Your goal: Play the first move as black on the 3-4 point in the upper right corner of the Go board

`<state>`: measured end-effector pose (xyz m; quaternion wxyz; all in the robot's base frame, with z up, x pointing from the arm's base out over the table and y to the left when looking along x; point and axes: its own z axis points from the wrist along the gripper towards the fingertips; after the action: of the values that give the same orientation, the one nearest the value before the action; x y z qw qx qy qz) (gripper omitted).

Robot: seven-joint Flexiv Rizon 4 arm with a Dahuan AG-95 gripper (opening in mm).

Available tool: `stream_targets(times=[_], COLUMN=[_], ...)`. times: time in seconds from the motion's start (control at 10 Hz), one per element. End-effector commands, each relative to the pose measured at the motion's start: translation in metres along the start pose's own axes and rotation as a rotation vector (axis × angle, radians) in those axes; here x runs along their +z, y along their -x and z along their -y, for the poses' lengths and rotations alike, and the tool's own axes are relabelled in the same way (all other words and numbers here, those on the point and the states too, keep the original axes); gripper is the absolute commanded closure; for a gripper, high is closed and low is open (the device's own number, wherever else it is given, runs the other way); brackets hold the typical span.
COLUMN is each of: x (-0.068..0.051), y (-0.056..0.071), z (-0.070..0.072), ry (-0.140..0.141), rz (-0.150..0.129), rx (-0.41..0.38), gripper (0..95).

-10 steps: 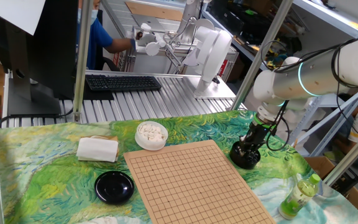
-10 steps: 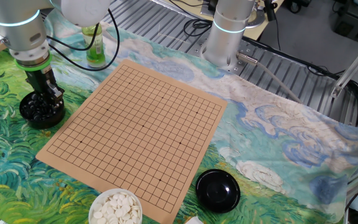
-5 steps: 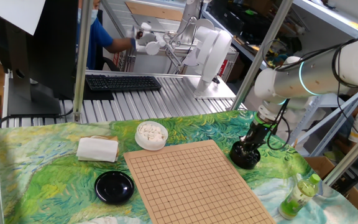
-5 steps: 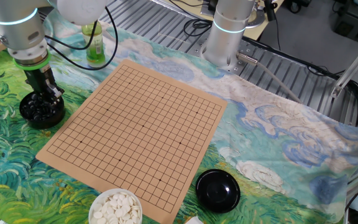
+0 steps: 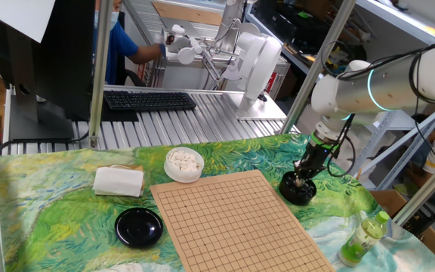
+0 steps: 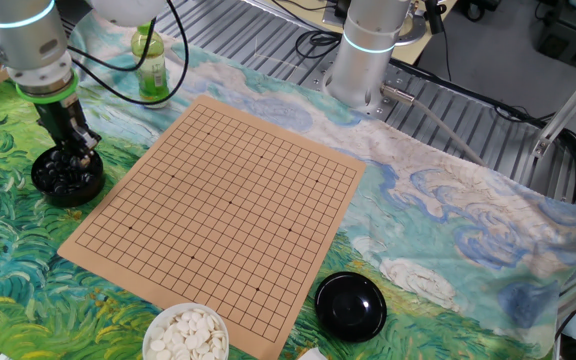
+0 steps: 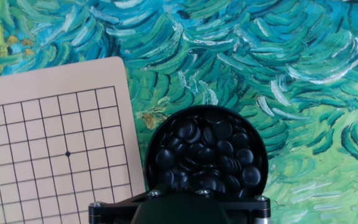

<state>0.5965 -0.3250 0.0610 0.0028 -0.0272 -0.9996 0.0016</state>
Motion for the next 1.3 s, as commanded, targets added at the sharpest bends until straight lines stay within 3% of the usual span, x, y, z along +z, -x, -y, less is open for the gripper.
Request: stream_targets(times=[0.1,0.9,1.3], x=[0.001,0.007,0.018], y=[-0.001,0.000,0.000], z=[0.004,0.019,0.023], ry=[-0.011,-0.018,-0.010], rz=[0.008,0.024,0.035], rx=[-0.021,-0.047,-0.044], gripper=[76.0,76.0,76.0])
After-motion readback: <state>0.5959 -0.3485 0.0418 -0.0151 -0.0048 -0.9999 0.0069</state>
